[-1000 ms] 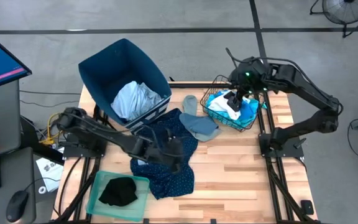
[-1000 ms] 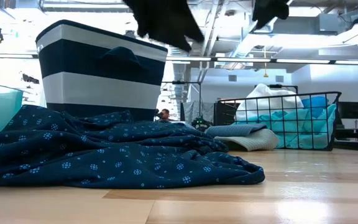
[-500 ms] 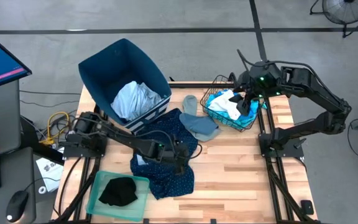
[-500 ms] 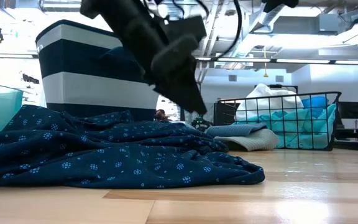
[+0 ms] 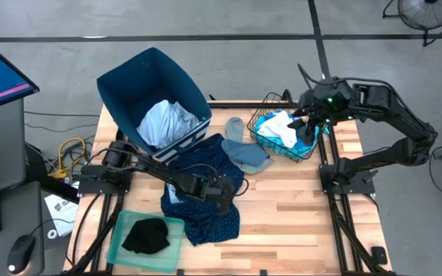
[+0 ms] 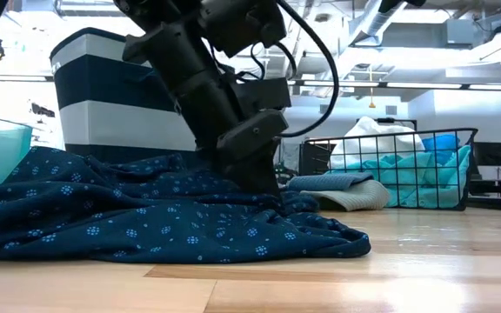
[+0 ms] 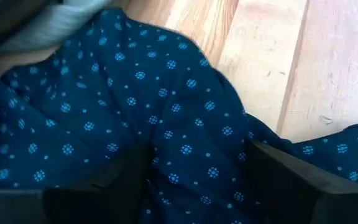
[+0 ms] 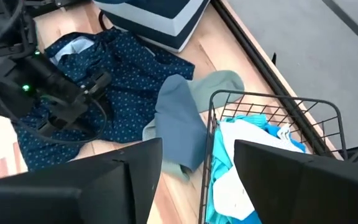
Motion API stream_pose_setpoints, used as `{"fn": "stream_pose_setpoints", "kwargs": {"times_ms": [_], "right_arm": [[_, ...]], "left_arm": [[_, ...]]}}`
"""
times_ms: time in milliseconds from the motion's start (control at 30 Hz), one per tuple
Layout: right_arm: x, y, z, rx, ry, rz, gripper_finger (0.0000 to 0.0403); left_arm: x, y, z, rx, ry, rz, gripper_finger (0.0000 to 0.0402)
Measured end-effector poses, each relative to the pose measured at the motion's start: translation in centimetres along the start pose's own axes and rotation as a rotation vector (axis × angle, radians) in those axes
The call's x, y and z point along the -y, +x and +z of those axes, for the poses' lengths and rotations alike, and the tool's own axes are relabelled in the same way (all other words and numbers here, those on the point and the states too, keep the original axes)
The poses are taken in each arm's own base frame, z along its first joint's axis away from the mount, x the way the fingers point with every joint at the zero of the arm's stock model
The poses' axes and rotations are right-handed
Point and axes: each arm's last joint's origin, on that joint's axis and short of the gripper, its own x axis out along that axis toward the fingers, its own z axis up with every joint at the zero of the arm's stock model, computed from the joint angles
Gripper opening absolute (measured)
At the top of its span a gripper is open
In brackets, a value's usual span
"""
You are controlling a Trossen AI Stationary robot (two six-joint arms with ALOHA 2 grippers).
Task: Pick & Place Cloths
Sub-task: Put the dark blue cloth into the blue laundry organizer
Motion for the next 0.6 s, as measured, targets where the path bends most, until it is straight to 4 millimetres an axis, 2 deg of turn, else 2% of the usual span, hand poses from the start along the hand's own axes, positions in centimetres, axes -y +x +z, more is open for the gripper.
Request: {"fn": "stream_pose_setpoints", "kwargs": {"times_ms": [100, 167, 267, 300, 433, 600], "right_arm": [[-0.3, -0.2, -0.1, 0.002, -0.001, 0.012, 0.0191], [-0.4, -0.2, -0.2, 0.001, 0.001, 0.016, 0.0189], [-0.4, -0.6, -0.4, 0.007, -0.001, 0.023, 0.0185], [-0.5, -0.7, -0.4, 0.012, 0.001, 0.026, 0.0184], [-0.8, -1.2, -0.7, 0.026, 0.006, 0.047, 0.0180], [-1.4, -2.3, -1.0, 0.084, -0.025, 0.099, 0.0178]], "left_arm": [[-0.3, 0.1, -0.3, -0.046, -0.033, -0.004, 0.0211], [-0.4, 0.0, -0.4, -0.061, -0.034, 0.000, 0.0152], [-0.5, -0.4, -0.2, -0.061, -0.042, -0.003, 0.0039], [-0.6, -0.6, -0.2, -0.064, -0.050, -0.006, 0.0023], [-1.0, -1.8, 0.6, -0.037, -0.080, -0.034, 0.0006], [-1.9, -7.2, 3.7, 0.139, -0.107, -0.099, 0.0002]]}}
